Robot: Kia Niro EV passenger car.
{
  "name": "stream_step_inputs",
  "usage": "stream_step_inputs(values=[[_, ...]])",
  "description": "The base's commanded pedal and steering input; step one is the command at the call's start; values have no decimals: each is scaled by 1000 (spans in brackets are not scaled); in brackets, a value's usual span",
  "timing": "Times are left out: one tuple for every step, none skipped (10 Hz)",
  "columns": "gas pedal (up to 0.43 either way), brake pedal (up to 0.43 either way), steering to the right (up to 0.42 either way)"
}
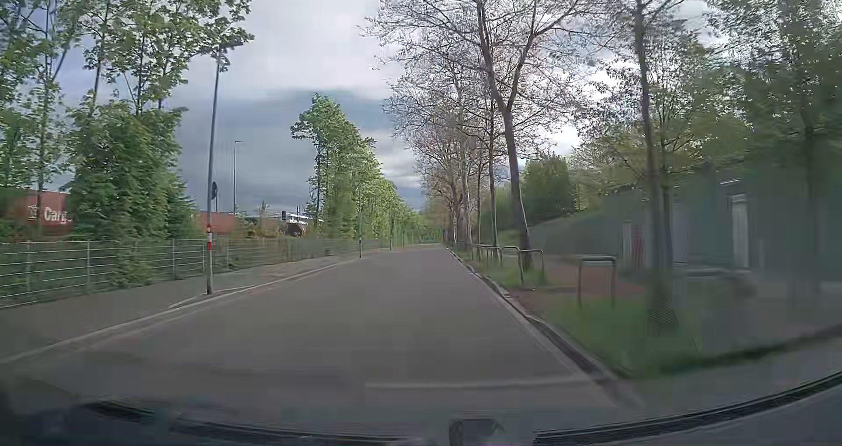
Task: Follow the waypoints while adhering to traffic rules and regulations
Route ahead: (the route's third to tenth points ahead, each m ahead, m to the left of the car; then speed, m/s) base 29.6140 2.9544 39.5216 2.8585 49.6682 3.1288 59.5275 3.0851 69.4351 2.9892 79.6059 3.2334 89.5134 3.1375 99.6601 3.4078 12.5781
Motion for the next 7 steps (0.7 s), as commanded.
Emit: stream_step_inputs(values=[[87,0,0],[87,0,0],[87,0,0],[87,0,0],[87,0,0],[87,0,0],[87,0,0]])
